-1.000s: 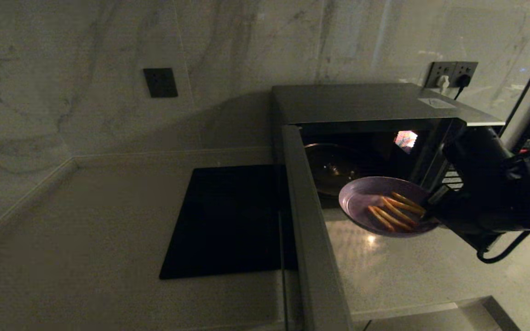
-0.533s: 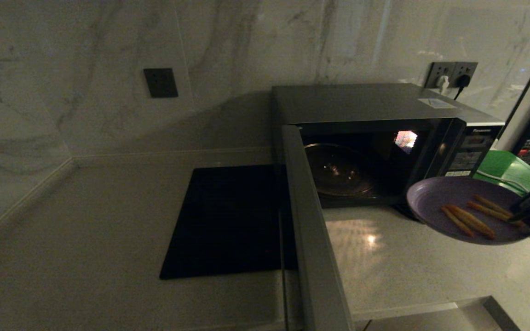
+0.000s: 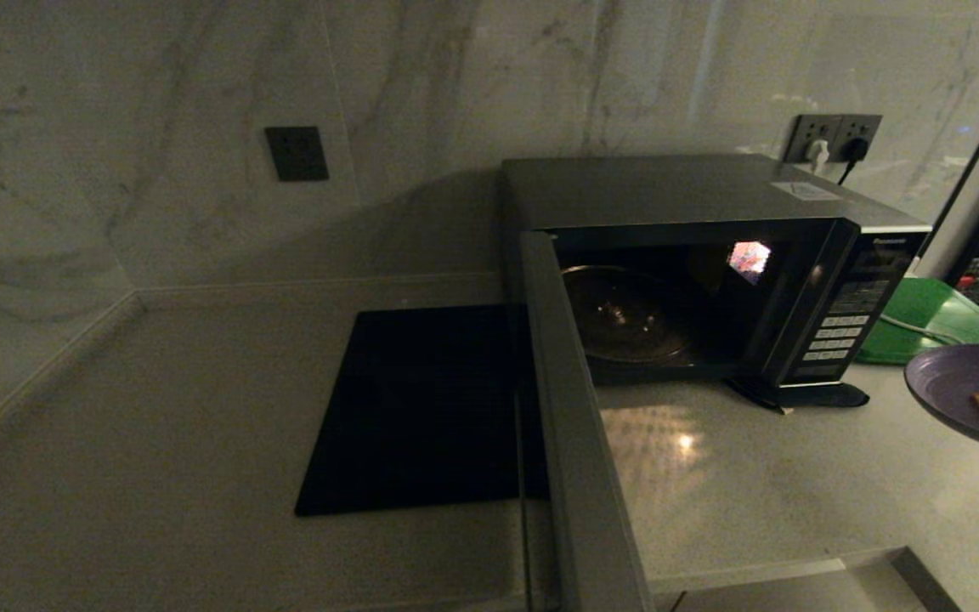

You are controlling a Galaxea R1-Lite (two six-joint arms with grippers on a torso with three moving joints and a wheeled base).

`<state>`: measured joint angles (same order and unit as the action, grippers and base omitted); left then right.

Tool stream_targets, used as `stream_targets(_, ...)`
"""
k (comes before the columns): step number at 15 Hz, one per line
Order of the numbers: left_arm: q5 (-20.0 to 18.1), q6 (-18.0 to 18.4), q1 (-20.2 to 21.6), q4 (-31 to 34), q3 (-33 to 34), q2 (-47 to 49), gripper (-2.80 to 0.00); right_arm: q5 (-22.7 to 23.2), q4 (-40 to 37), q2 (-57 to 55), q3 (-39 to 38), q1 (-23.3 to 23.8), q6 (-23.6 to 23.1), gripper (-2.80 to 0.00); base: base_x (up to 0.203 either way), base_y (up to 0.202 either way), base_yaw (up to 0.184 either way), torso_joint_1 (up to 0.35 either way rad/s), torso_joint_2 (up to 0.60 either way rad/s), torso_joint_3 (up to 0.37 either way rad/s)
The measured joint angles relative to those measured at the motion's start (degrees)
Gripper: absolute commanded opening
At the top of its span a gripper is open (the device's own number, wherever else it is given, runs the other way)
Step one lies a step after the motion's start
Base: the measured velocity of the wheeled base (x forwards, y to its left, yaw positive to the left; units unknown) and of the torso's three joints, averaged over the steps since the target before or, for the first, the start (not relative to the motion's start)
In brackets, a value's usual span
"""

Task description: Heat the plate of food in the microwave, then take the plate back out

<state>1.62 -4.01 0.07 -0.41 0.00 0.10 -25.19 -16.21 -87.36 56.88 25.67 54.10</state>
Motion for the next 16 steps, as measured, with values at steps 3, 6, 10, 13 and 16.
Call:
stream_targets(3, -0.05, 0.00, 0.00, 0.00, 0.00, 0.00, -2.80, 1.10, 6.21, -6.50, 0.54, 5.88, -3.59, -2.80, 0.000, 0.000, 0.000, 0.000, 0.00, 0.000)
stream_targets(6, -0.05, 0.02, 0.00, -0.02, 0.00, 0.00, -2.80, 2.41, 9.85, -13.09, 1.99, 10.47, -6.50, -2.80, 0.000, 0.000, 0.000, 0.000, 0.00, 0.000)
stream_targets(10, -0.06, 0.02, 0.00, 0.00, 0.00, 0.00, -2.80, 6.37, 10.17, -19.98, 3.53, 14.17, -9.45, -2.80, 0.000, 0.000, 0.000, 0.000, 0.00, 0.000)
stream_targets(13, -0.05, 0.00, 0.00, 0.00, 0.00, 0.00, -2.80, 7.66, 10.17, -23.25, 4.00, 16.05, -9.51, -2.80, 0.000, 0.000, 0.000, 0.000, 0.00, 0.000)
stream_targets(16, -0.02, 0.00, 0.00, 0.00, 0.00, 0.00, -2.80, 9.46, 10.28, -24.95, 4.63, 17.75, -10.07, -2.80, 0.000, 0.000, 0.000, 0.000, 0.00, 0.000)
